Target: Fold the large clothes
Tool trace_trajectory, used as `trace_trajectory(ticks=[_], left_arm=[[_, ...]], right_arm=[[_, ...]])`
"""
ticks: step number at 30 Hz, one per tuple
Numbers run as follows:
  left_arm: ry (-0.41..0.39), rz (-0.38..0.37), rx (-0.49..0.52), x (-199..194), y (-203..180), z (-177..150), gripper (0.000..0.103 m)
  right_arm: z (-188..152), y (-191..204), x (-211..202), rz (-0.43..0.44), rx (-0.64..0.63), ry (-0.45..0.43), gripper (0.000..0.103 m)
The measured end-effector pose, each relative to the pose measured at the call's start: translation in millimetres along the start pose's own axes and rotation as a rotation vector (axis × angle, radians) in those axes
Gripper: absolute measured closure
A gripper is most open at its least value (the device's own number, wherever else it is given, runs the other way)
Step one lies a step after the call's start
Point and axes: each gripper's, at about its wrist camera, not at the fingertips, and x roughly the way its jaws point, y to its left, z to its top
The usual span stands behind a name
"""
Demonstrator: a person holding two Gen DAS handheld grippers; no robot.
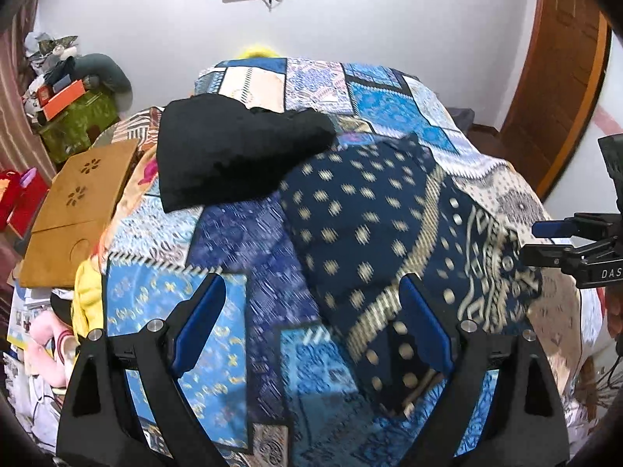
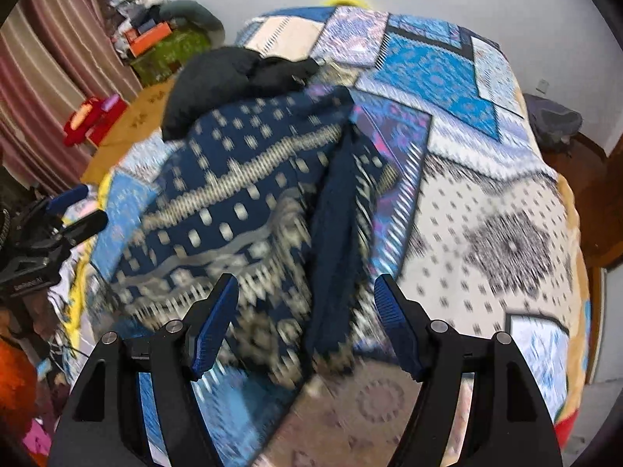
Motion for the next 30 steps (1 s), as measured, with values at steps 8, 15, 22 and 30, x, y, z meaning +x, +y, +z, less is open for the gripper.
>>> trace_trajectory(ticks=[8, 15, 22, 30], left_arm=[[0.098, -0.131, -0.126, 43.3, 29.6, 21.0, 0.013], [0.250, -0.385, -0.315, 99.3, 43.8, 13.3, 0.013], [0.331, -0.583, -0.486, 143.1, 55.8, 9.7, 0.012], [0.353, -0.665, -0.536, 167.2, 45.5, 13.4, 0.012]], right_arm=[[36.2, 5.7, 43.0, 0.056, 0.025, 0.045, 0.034], [37.7, -32.0, 70.0, 0.092, 0.099, 0.119, 0.026], [28.7, -74.2, 97.4, 0.312, 0.285, 0.218, 0.017], [39.2, -74.6, 107.4, 0.369, 0.341, 0.213, 0.017]])
